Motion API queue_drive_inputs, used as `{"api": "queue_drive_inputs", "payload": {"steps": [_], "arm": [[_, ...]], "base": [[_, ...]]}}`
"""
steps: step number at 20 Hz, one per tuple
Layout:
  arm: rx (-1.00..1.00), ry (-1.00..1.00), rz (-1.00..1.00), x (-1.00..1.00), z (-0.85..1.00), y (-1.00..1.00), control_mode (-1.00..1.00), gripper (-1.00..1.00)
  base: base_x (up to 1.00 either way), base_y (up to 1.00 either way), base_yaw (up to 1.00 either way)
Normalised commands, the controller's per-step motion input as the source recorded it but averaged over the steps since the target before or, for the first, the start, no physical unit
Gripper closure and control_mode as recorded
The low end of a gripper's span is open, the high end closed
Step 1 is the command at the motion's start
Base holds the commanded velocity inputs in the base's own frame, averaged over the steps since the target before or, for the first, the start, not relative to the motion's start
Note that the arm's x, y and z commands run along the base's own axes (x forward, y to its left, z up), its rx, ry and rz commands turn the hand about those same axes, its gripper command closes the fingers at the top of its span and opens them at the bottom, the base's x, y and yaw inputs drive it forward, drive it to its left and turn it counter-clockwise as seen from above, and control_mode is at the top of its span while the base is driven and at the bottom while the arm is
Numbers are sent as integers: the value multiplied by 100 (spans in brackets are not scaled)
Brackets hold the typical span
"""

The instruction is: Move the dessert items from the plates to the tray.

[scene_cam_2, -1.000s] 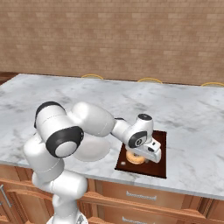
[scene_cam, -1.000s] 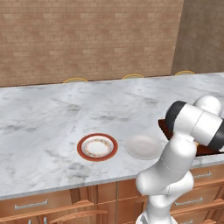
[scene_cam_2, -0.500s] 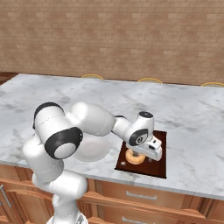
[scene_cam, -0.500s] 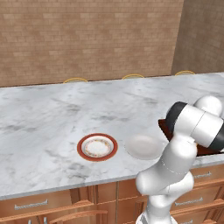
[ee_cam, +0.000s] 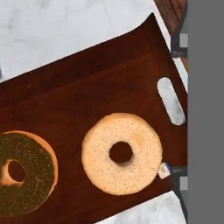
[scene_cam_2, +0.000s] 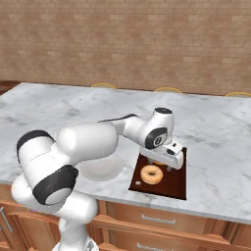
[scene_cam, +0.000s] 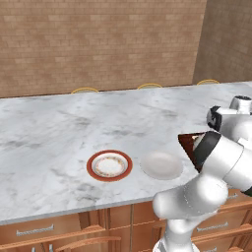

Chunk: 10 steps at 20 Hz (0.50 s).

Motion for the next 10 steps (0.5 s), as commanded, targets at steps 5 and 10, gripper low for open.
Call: {"api": "queue_drive_inputs", "payload": {"steps": [5,10], "arm": [[-11,-1,0,-40,80,97,-100,-100],[-2,-4,-6,-1,29,100,-100,-100]], "base": [[0,0,0],[0,0,0]]}}
